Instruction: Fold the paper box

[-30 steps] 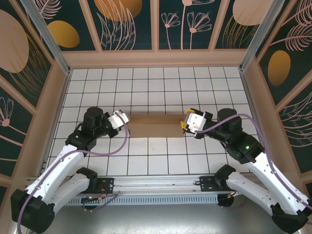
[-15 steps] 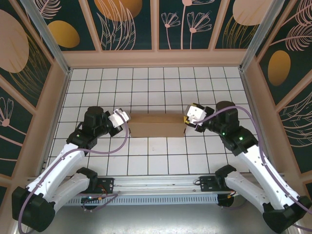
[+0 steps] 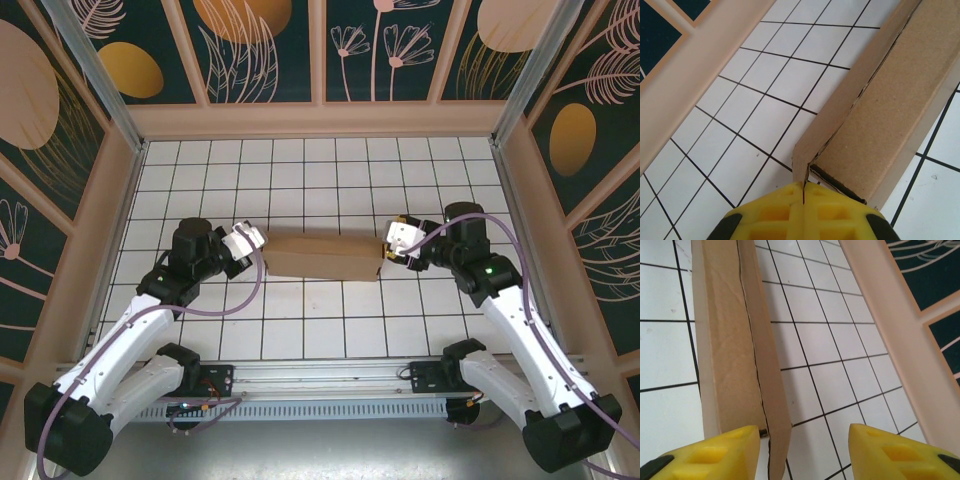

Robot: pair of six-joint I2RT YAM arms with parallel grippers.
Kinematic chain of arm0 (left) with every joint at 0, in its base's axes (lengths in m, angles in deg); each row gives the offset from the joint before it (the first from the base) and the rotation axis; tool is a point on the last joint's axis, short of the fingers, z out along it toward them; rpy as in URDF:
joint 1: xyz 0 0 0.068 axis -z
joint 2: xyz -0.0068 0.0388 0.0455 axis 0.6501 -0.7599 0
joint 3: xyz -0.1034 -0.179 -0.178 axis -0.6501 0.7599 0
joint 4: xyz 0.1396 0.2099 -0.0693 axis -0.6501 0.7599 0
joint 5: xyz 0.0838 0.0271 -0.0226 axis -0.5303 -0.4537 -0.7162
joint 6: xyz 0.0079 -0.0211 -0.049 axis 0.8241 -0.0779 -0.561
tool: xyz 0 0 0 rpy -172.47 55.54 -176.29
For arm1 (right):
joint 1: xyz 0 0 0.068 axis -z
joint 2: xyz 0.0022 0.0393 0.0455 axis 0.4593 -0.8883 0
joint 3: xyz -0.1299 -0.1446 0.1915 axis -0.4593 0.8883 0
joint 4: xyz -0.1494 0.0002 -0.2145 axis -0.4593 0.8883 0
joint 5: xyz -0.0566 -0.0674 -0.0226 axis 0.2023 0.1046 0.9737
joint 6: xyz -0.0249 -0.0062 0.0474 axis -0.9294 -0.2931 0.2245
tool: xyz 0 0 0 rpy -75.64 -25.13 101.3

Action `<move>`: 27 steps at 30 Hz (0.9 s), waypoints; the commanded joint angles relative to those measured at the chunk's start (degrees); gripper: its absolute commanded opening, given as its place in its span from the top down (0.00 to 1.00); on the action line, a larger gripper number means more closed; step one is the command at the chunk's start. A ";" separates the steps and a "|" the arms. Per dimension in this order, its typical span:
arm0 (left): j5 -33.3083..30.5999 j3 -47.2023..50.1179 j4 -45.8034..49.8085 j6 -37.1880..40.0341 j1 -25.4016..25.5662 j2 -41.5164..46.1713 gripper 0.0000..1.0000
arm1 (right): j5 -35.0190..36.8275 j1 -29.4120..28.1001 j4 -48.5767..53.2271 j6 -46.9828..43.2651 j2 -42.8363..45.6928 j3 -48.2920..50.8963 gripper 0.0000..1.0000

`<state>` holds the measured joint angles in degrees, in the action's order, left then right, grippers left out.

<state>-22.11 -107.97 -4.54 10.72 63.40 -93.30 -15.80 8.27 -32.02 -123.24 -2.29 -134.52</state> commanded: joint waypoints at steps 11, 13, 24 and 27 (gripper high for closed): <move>1.38 -0.54 -0.79 -1.85 -0.35 0.18 1.00 | 0.79 1.13 -8.13 3.95 1.00 7.38 0.58; 1.21 -0.45 -0.86 -2.10 -0.35 0.18 1.00 | 1.02 1.20 -8.50 3.99 0.62 7.80 0.60; 1.69 -1.06 -0.95 -2.28 -0.39 -0.43 1.00 | 1.55 1.60 -9.99 5.22 -0.94 7.29 0.82; 1.67 -0.95 -0.97 -2.37 -0.33 -0.35 1.00 | 1.98 1.64 -10.30 5.22 -1.66 7.05 0.84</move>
<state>-21.92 -107.97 -4.49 9.25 63.40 -93.58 -14.51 9.41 -40.06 -118.49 -3.42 -126.92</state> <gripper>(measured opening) 0.050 0.158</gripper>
